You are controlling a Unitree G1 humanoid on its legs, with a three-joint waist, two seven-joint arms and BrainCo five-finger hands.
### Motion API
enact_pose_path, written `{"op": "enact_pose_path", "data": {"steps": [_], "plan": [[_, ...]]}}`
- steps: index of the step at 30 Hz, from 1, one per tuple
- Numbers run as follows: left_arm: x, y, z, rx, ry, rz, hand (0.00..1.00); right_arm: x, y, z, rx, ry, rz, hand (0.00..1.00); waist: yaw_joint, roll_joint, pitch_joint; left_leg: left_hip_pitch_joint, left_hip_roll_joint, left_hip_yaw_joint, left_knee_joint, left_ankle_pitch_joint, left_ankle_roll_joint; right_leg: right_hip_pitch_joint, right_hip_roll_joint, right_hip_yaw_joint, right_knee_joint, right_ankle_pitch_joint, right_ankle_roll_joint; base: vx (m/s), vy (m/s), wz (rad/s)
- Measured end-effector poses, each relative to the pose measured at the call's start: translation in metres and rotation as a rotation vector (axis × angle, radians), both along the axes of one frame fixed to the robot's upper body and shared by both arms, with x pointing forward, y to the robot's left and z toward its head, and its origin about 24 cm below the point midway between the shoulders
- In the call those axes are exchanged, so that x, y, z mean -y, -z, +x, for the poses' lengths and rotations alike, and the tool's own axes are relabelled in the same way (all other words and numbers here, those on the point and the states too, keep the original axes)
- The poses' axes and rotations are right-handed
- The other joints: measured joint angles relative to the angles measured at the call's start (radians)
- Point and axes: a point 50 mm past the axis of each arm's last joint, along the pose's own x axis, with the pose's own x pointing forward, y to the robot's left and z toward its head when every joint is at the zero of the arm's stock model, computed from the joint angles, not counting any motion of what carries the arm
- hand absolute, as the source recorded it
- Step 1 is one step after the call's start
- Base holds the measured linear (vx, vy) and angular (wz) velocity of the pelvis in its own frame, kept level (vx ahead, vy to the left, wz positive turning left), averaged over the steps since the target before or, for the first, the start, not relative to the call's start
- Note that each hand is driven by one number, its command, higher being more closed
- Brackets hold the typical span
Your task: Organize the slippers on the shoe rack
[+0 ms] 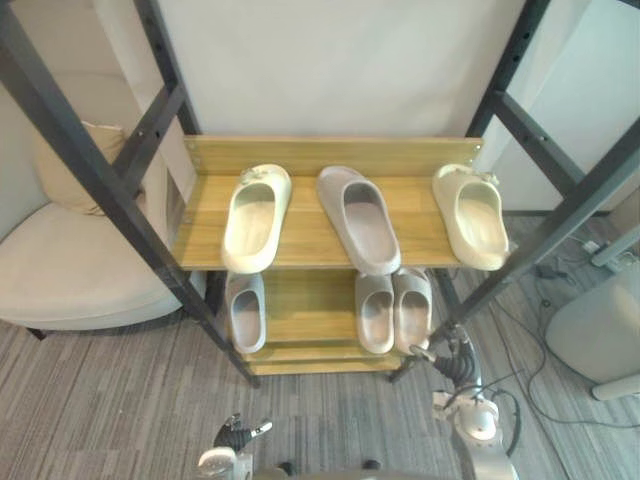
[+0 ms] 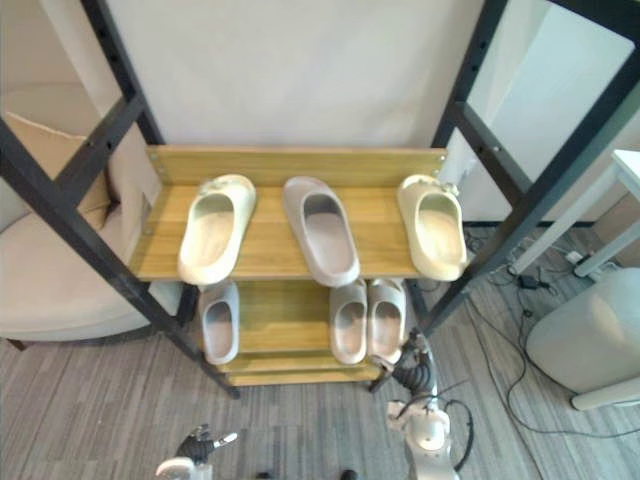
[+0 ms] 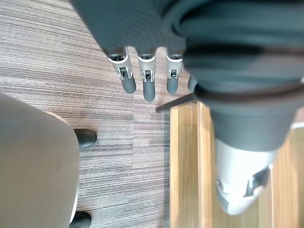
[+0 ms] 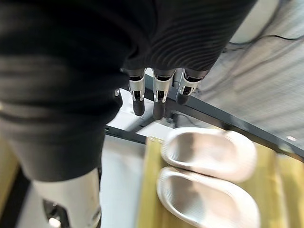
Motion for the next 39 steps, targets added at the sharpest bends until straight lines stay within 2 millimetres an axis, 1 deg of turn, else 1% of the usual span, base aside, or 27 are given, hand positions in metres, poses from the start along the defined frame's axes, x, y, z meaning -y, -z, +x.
{"op": "enact_pose_path", "data": {"steps": [3,4,5,7,8,10,15,20,23,27,29,33,37,39], "plan": [[0.001,0.000,0.000,0.005,0.014,0.004,0.00,-0.006,-0.017,0.002,0.083,-0.025,-0.007,0.00,0.000,0.000,0.000,0.001,0.000,0.003,0.000,-0.001,-0.002,-0.002,0.000,0.007,0.000,0.004,0.002,-0.05,-0.006,-0.06],[0.001,0.000,0.001,0.006,0.024,0.006,0.00,-0.007,-0.025,0.004,0.124,-0.031,-0.015,0.00,0.000,0.000,0.000,0.001,0.001,0.006,0.001,-0.003,-0.004,-0.003,0.000,0.011,0.000,0.006,0.002,-0.04,-0.006,-0.07],[0.001,0.000,0.001,0.007,0.027,0.007,0.00,-0.008,-0.028,0.005,0.137,-0.033,-0.021,0.00,0.000,0.000,0.000,0.001,0.001,0.007,0.001,-0.004,-0.006,-0.003,0.000,0.012,0.000,0.006,0.003,-0.03,-0.006,-0.10],[0.001,0.000,0.000,0.006,0.028,0.007,0.00,-0.009,-0.043,0.005,0.206,-0.045,-0.055,0.00,-0.001,0.000,-0.001,0.002,0.001,0.013,0.003,-0.006,-0.006,-0.004,0.000,0.019,0.000,0.008,0.004,-0.02,-0.008,-0.08],[0.001,0.000,0.000,0.006,0.028,0.007,0.00,-0.009,-0.045,0.005,0.216,-0.046,-0.056,0.00,-0.002,0.001,-0.001,0.002,0.001,0.013,0.003,-0.006,-0.006,-0.004,0.000,0.020,0.000,0.008,0.004,-0.01,-0.010,-0.05],[0.002,0.000,0.000,0.006,0.037,0.008,0.00,-0.010,-0.057,0.005,0.271,-0.045,-0.064,0.00,-0.004,0.002,-0.002,0.002,0.001,0.015,0.005,-0.008,-0.005,-0.004,0.000,0.021,0.000,0.008,0.004,0.00,0.000,0.00],[0.003,0.000,0.001,0.005,0.046,0.009,0.00,-0.010,-0.072,0.004,0.342,-0.043,-0.075,0.00,-0.004,0.004,-0.003,0.002,0.001,0.014,0.006,-0.008,-0.004,-0.004,0.001,0.021,-0.001,0.008,0.004,0.00,0.000,0.00],[0.003,0.000,-0.001,0.000,0.047,0.009,0.00,-0.011,-0.094,0.001,0.447,-0.045,-0.088,0.00,-0.011,0.007,-0.005,0.002,0.003,0.015,0.009,-0.009,-0.005,-0.004,0.002,0.023,0.001,0.008,0.004,-0.01,-0.005,0.00],[0.004,0.001,-0.001,-0.002,0.059,0.009,0.00,-0.011,-0.103,0.000,0.490,-0.045,-0.081,0.00,-0.012,0.009,-0.008,0.002,0.004,0.018,0.010,-0.010,-0.006,-0.005,0.002,0.027,0.001,0.010,0.005,-0.02,-0.013,-0.02],[0.005,0.001,-0.002,-0.008,0.067,0.008,0.00,-0.011,-0.106,0.002,0.519,-0.051,-0.046,0.00,-0.012,0.012,-0.018,0.002,0.007,0.021,0.010,-0.012,-0.005,-0.007,0.003,0.032,0.001,0.011,0.005,-0.01,-0.016,-0.03],[0.005,0.002,-0.004,-0.012,0.068,0.005,0.00,-0.011,-0.111,0.006,0.546,-0.071,-0.027,0.00,-0.012,0.013,-0.026,0.001,0.007,0.021,0.011,-0.013,-0.003,-0.007,0.002,0.032,0.001,0.011,0.005,0.00,0.000,0.00],[0.005,0.002,-0.004,-0.011,0.069,0.002,0.00,-0.013,-0.123,0.016,0.594,-0.115,-0.044,0.00,-0.012,0.013,-0.026,0.001,0.007,0.019,0.013,-0.014,-0.003,-0.006,0.002,0.031,0.002,0.011,0.005,0.00,-0.003,0.01],[0.005,0.002,-0.004,-0.011,0.072,-0.004,0.00,-0.012,-0.137,0.026,0.650,-0.168,-0.057,0.00,-0.011,0.013,-0.026,-0.016,0.006,0.003,0.028,-0.017,0.002,-0.008,0.001,0.017,0.002,0.011,0.005,0.00,-0.007,0.11],[0.006,0.001,-0.002,-0.003,0.076,-0.011,0.00,-0.011,-0.148,0.034,0.690,-0.200,-0.091,0.00,-0.002,0.013,-0.025,-0.022,0.006,-0.005,0.033,-0.017,0.002,-0.009,0.001,0.010,0.003,0.011,0.005,-0.02,-0.026,0.09]]}}
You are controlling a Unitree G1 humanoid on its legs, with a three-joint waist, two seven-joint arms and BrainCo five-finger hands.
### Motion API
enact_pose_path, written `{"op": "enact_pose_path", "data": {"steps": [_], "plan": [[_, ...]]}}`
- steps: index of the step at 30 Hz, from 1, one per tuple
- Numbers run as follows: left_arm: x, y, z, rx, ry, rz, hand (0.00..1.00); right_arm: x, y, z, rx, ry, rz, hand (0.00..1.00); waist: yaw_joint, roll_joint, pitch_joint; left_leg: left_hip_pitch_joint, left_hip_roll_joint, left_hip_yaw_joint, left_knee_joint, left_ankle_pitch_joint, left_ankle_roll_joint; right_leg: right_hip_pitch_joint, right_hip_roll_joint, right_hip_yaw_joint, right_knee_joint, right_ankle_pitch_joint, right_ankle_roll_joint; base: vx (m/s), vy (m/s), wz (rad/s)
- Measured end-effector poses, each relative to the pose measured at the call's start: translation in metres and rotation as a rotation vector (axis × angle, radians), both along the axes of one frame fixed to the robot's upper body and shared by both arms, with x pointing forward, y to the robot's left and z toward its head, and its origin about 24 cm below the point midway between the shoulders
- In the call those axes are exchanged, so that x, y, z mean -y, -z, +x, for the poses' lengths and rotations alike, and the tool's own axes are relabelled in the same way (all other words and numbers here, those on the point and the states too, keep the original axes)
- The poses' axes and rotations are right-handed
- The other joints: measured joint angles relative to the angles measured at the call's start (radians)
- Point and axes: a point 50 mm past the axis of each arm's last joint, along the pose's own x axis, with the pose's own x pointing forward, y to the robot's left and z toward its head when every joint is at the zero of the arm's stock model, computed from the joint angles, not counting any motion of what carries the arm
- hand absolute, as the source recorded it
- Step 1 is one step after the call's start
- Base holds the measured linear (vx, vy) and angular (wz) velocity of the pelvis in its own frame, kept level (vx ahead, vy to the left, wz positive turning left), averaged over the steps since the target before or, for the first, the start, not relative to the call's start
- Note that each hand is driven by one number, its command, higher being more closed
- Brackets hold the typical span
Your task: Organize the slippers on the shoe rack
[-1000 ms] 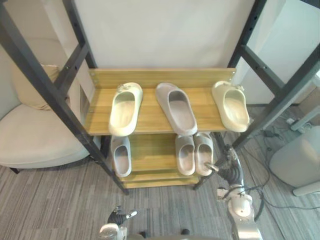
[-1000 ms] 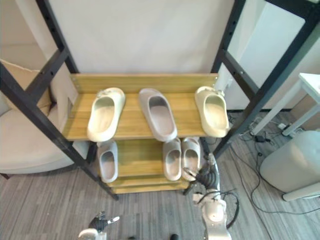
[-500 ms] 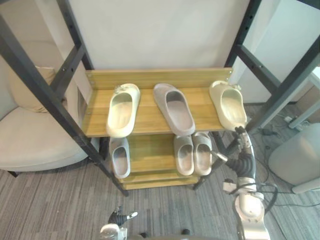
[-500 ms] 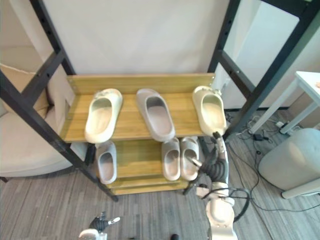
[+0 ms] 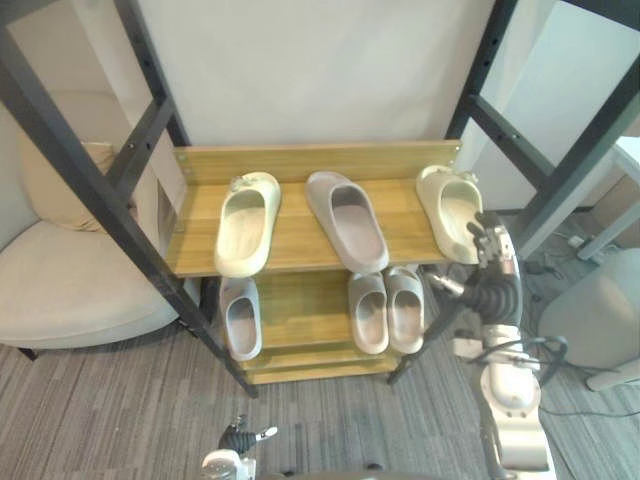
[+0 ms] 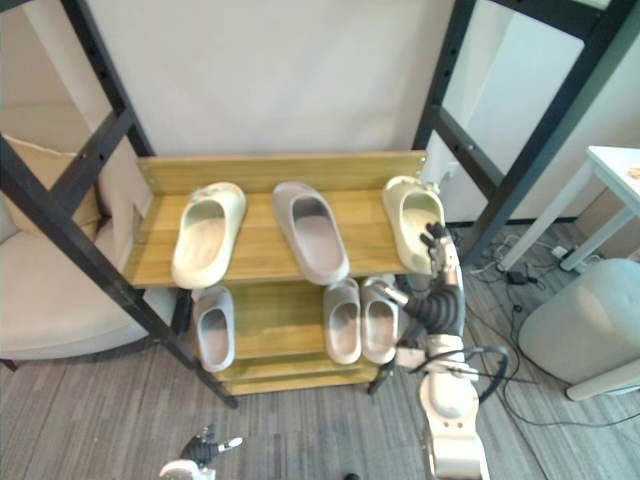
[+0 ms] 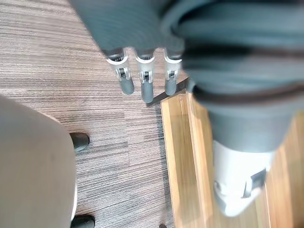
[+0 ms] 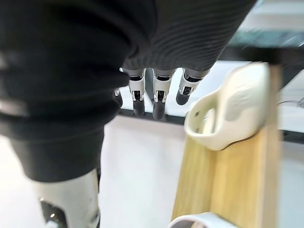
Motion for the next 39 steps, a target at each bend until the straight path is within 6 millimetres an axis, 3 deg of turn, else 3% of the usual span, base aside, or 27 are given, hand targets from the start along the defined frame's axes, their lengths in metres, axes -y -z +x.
{"op": "enact_pose_path", "data": {"steps": [3,15,23,39], "plan": [[0.000,0.000,0.001,0.010,0.003,-0.003,0.00,0.001,-0.008,0.005,0.028,-0.013,-0.032,0.00,0.005,0.000,0.000,-0.006,-0.004,-0.003,0.004,0.000,0.000,-0.004,0.000,-0.003,0.003,0.000,0.000,-0.03,-0.015,0.06],[0.001,-0.002,0.004,0.030,0.005,-0.008,0.00,0.016,-0.014,0.062,-0.041,-0.016,-0.207,0.00,0.021,-0.005,0.003,-0.029,-0.009,-0.051,0.010,0.007,0.004,-0.007,-0.002,-0.043,0.010,0.000,-0.001,-0.02,-0.018,0.10],[0.000,-0.004,0.008,0.049,0.005,-0.007,0.00,0.025,-0.032,0.091,-0.056,0.002,-0.320,0.00,0.023,-0.016,0.020,-0.037,-0.012,-0.069,0.003,0.012,0.008,-0.009,-0.003,-0.062,0.009,0.000,-0.002,0.00,-0.007,0.07],[0.000,-0.008,0.015,0.092,-0.002,-0.011,0.00,0.014,-0.040,0.137,-0.178,-0.052,-0.507,0.00,0.030,-0.015,0.059,-0.044,-0.011,-0.080,-0.008,0.019,0.015,-0.010,-0.002,-0.075,0.010,0.017,-0.025,0.00,-0.001,0.02]]}}
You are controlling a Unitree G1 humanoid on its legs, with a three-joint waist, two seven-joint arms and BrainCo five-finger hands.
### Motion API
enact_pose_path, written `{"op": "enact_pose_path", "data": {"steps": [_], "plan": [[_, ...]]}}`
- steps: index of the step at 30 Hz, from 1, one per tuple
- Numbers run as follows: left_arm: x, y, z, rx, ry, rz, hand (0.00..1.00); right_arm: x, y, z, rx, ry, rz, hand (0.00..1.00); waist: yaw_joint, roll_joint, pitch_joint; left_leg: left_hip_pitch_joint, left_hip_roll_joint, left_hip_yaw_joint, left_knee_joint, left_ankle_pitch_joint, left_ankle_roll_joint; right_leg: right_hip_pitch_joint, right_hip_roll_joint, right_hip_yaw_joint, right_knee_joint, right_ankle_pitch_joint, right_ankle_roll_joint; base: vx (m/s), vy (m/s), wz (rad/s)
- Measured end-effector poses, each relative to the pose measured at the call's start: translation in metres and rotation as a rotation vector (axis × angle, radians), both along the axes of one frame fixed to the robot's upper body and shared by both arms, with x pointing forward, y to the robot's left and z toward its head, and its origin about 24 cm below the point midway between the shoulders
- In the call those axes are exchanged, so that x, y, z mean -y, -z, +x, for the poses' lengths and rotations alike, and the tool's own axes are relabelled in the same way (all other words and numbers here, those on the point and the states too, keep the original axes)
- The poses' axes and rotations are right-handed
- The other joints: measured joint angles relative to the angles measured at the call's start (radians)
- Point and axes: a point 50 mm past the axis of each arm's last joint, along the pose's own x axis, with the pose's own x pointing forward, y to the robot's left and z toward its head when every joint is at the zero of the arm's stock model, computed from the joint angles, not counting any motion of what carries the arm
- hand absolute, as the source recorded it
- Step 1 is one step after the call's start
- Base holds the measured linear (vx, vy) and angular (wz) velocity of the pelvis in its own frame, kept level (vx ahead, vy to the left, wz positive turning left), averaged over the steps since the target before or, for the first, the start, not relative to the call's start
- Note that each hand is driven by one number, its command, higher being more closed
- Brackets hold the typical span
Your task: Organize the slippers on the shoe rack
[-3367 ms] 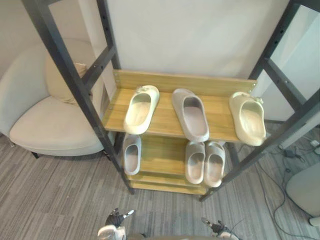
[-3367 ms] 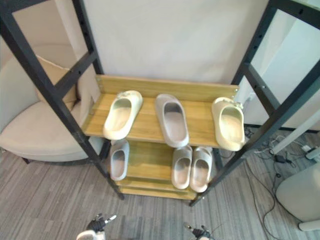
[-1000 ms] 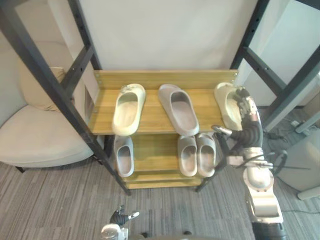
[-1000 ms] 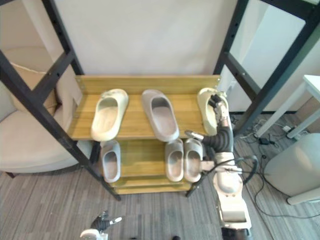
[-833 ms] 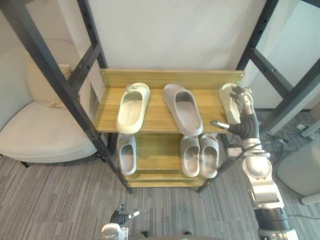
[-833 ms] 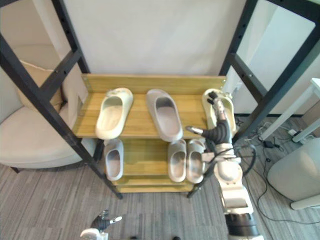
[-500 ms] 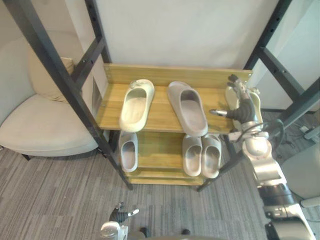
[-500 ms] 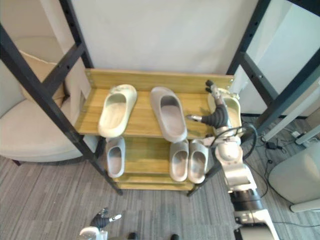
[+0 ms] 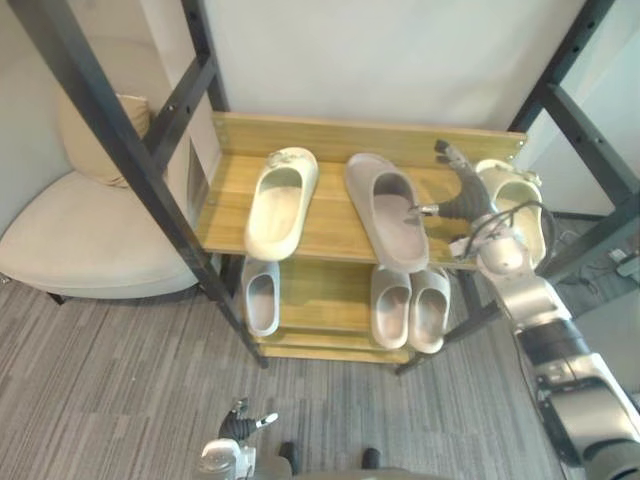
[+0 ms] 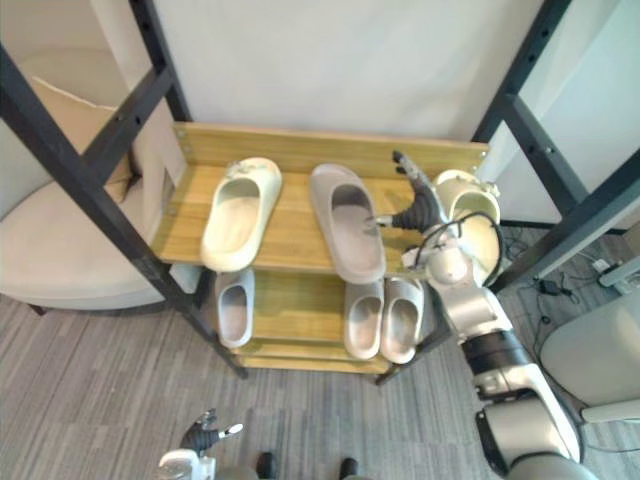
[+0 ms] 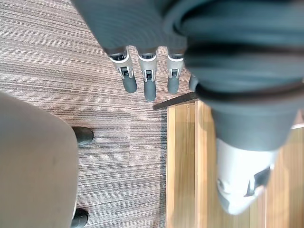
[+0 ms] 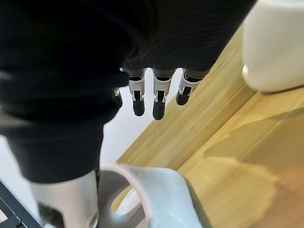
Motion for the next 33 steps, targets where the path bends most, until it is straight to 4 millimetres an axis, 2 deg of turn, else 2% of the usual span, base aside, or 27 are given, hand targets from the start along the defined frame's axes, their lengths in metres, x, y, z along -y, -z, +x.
{"op": "enact_pose_path", "data": {"steps": [7,14,15,18,23,33], "plan": [[0.000,-0.002,0.004,0.022,-0.010,-0.007,0.00,-0.008,-0.015,0.017,-0.006,-0.006,-0.040,0.00,0.009,0.003,0.024,-0.002,0.002,-0.005,-0.022,0.018,-0.001,-0.011,0.002,-0.007,0.000,0.006,-0.007,-0.02,-0.012,0.02],[0.001,-0.004,0.009,0.036,-0.014,-0.012,0.00,-0.010,-0.022,0.028,-0.027,0.014,-0.073,0.00,0.038,0.004,0.030,-0.005,0.003,-0.013,-0.031,0.030,-0.002,-0.015,0.003,-0.016,0.002,0.010,-0.008,-0.02,-0.012,0.03],[0.001,-0.005,0.010,0.043,-0.015,-0.014,0.00,-0.010,-0.024,0.030,-0.025,0.021,-0.075,1.00,0.043,0.004,0.036,-0.005,0.003,-0.014,-0.033,0.033,-0.003,-0.015,0.003,-0.017,0.003,0.010,-0.009,-0.04,-0.016,0.04],[0.001,-0.006,0.013,0.054,-0.022,-0.018,0.00,-0.010,-0.031,0.036,-0.023,0.037,-0.074,1.00,0.045,0.005,0.052,-0.005,0.003,-0.018,-0.040,0.043,-0.005,-0.015,0.003,-0.022,0.003,0.010,-0.009,-0.05,-0.022,0.05],[0.001,-0.006,0.012,0.053,-0.020,-0.017,0.00,-0.015,-0.031,0.040,-0.035,0.041,-0.059,1.00,0.046,0.006,0.052,0.001,0.006,-0.021,-0.058,0.057,-0.010,-0.016,0.006,-0.023,0.003,0.010,-0.009,-0.04,-0.024,0.01],[0.001,-0.005,0.012,0.050,-0.018,-0.018,0.00,-0.018,-0.034,0.040,-0.020,0.036,-0.043,1.00,0.047,0.013,0.057,0.034,0.018,-0.021,-0.121,0.096,-0.019,-0.016,0.017,-0.023,0.010,0.010,-0.009,-0.05,-0.032,0.00]]}}
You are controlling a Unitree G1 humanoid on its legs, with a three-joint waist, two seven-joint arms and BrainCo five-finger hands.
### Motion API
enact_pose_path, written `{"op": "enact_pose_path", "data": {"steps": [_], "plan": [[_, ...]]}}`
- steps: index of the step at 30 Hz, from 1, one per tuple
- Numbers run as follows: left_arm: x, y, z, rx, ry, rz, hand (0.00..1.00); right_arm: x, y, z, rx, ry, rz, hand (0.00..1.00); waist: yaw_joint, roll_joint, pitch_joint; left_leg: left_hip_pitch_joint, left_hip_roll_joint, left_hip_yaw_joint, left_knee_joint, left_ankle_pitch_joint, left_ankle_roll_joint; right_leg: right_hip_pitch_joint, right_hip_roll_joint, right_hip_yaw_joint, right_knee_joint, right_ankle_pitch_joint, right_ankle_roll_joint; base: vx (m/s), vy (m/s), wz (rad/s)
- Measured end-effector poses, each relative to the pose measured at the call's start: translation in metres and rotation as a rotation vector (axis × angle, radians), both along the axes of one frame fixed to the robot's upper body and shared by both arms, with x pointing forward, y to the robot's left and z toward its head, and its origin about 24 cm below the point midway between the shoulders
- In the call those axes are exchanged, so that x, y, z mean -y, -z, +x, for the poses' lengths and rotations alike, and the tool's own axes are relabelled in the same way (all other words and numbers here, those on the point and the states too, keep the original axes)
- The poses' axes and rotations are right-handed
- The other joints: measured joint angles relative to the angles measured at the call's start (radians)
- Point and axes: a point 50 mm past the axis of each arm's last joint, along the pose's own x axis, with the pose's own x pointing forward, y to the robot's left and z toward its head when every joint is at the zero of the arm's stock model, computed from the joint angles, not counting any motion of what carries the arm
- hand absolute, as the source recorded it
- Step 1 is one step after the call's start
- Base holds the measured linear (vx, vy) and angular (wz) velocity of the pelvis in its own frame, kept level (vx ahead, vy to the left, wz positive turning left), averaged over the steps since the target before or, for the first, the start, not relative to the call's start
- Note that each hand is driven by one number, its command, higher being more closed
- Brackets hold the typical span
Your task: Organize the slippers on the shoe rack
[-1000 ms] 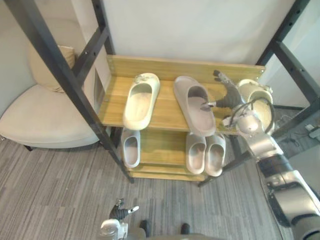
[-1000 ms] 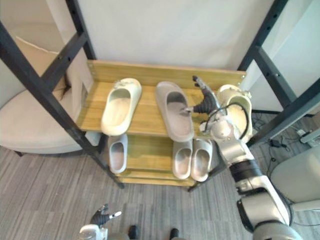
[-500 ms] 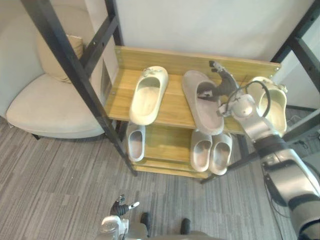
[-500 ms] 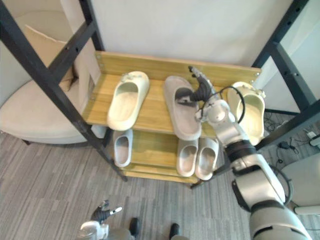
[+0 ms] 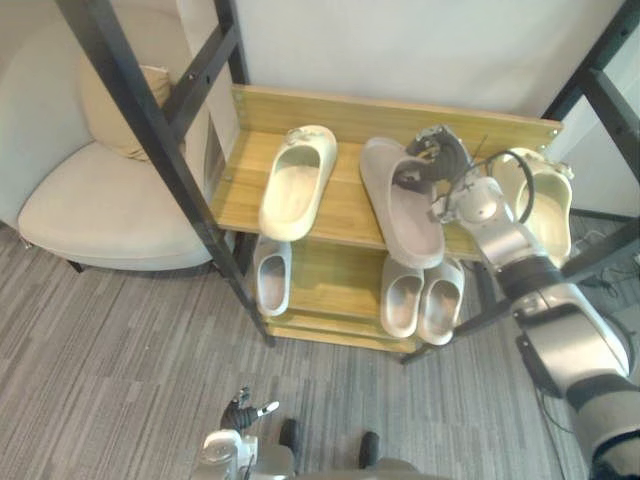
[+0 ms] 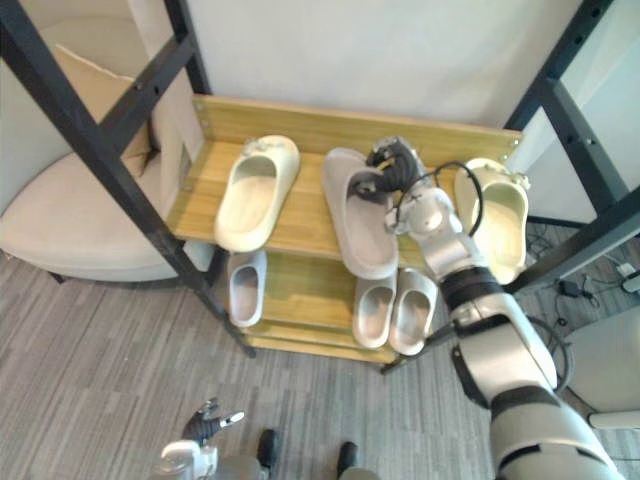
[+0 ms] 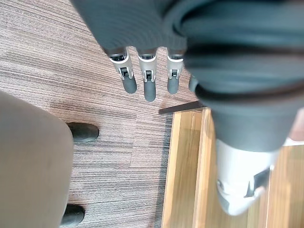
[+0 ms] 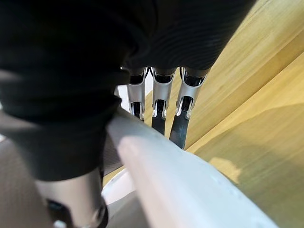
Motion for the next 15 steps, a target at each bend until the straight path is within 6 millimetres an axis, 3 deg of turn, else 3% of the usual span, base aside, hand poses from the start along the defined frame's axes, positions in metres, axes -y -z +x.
{"op": "enact_pose_path", "data": {"steps": [7,11,15], "plan": [[0.000,0.000,-0.001,-0.006,0.001,-0.001,0.00,0.006,0.010,-0.020,0.037,-0.039,0.107,1.00,-0.010,0.005,0.003,0.008,0.002,0.006,0.001,0.000,0.000,0.001,0.001,0.004,0.009,-0.001,0.001,-0.01,-0.006,-0.01],[0.000,0.002,-0.004,-0.020,0.003,0.001,0.00,0.000,0.023,-0.045,0.058,-0.120,0.188,1.00,-0.034,0.005,0.003,0.009,0.001,0.007,0.002,0.000,0.000,0.002,-0.005,0.006,0.010,-0.006,0.008,-0.01,-0.005,-0.01],[0.000,0.003,-0.007,-0.038,0.011,-0.007,0.00,-0.009,0.019,-0.075,0.131,-0.229,0.256,1.00,-0.055,0.005,0.000,0.017,-0.001,0.017,0.003,0.000,0.000,0.005,-0.008,0.017,0.011,-0.015,0.021,-0.04,-0.018,-0.06]]}}
